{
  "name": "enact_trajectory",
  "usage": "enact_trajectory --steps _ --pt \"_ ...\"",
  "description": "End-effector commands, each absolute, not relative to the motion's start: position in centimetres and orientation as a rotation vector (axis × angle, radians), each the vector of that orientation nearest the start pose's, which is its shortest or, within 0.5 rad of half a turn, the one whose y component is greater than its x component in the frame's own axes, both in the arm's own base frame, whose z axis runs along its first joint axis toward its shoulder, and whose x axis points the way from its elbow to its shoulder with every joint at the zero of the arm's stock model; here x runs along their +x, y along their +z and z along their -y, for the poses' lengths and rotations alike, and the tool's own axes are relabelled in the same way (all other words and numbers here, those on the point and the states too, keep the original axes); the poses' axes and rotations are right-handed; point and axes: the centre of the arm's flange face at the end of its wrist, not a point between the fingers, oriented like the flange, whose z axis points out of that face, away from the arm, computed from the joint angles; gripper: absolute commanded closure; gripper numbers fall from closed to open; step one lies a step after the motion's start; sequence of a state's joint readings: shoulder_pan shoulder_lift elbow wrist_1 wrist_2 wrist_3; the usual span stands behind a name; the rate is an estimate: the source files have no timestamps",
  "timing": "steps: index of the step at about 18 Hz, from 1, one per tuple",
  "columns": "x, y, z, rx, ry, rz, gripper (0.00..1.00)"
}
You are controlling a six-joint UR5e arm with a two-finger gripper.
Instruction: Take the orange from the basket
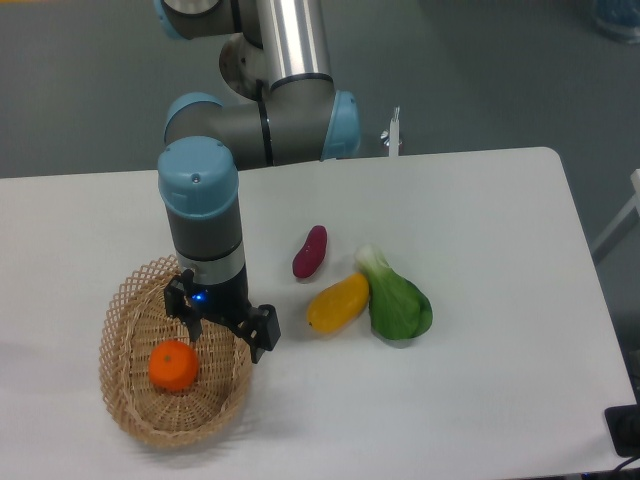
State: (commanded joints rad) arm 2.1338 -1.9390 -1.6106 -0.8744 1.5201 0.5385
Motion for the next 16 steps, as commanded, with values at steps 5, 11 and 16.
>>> enact_trajectory --steps 5,11,16 --pt "-22.4 33.5 -61.2 -2.864 0.147 0.037 0.00" --pt "-22.4 33.1 -61.4 -2.867 0.136 0.074 0.00" --pt "-22.1 31.3 -63.2 -2.875 0.109 0.137 0.00"
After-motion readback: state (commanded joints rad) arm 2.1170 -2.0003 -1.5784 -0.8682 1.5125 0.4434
